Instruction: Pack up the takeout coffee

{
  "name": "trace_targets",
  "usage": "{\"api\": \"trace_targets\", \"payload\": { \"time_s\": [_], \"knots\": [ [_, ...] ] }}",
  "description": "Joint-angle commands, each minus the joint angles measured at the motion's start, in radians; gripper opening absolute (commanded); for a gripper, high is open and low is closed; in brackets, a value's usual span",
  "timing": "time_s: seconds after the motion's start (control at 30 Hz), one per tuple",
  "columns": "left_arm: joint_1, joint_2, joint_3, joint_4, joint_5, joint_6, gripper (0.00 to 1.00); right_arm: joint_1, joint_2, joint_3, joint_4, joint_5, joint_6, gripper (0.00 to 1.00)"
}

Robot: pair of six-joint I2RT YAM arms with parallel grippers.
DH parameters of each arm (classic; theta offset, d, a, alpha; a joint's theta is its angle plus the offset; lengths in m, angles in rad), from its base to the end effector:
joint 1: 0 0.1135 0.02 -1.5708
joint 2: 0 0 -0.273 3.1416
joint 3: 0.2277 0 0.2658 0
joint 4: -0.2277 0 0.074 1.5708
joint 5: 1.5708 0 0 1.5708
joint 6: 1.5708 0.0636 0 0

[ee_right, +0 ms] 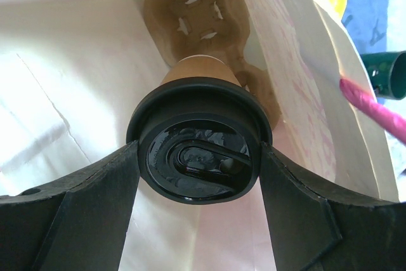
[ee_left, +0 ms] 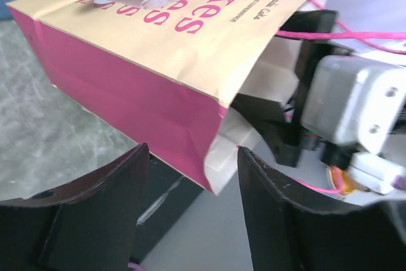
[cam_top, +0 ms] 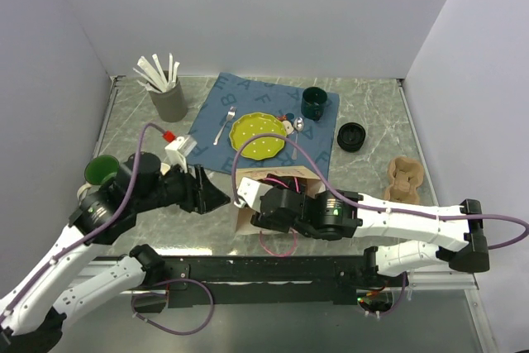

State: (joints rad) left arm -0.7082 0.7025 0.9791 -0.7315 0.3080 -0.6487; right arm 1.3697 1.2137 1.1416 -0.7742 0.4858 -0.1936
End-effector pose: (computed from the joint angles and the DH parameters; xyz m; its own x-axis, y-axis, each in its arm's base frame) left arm 0.1130 -0.1221 0.3592 -0.7654 -0.1025 -0.6354 0.4572 0.6083 -0.6488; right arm 0.0837 0.2620 0.3129 0.0080 -0.8124 -0.5831 -0.8184 0.3297 -0.4706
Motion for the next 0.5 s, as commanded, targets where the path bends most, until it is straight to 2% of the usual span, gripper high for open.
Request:
{"api": "trace_targets", "payload": {
  "time_s": [0.0, 0.37, 0.4, 0.47],
  "knots": [
    [-0.026, -0.006, -0.036, 0.040, -0.020, -0.144, 0.62, -0.001, -0.031, -0.009, 0.053, 0.014, 0.048, 0.45],
    [-0.194, 0.044, -0.088, 0.109, -0.201, -0.177, 0.59, -0.003, -0.005, 0.000, 0.075, 0.004, 0.085, 0.45],
    [-0.203, 0.051, -0.091, 0.127, -0.214, -0.169, 0.58, -0.003, -0.003, 0.001, 0.075, 0.007, 0.082, 0.45],
    [-0.206, 0.067, -0.088, 0.138, -0.224, -0.164, 0.49, -0.003, -0.003, 0.004, 0.078, 0.011, 0.082, 0.45]
  ]
}}
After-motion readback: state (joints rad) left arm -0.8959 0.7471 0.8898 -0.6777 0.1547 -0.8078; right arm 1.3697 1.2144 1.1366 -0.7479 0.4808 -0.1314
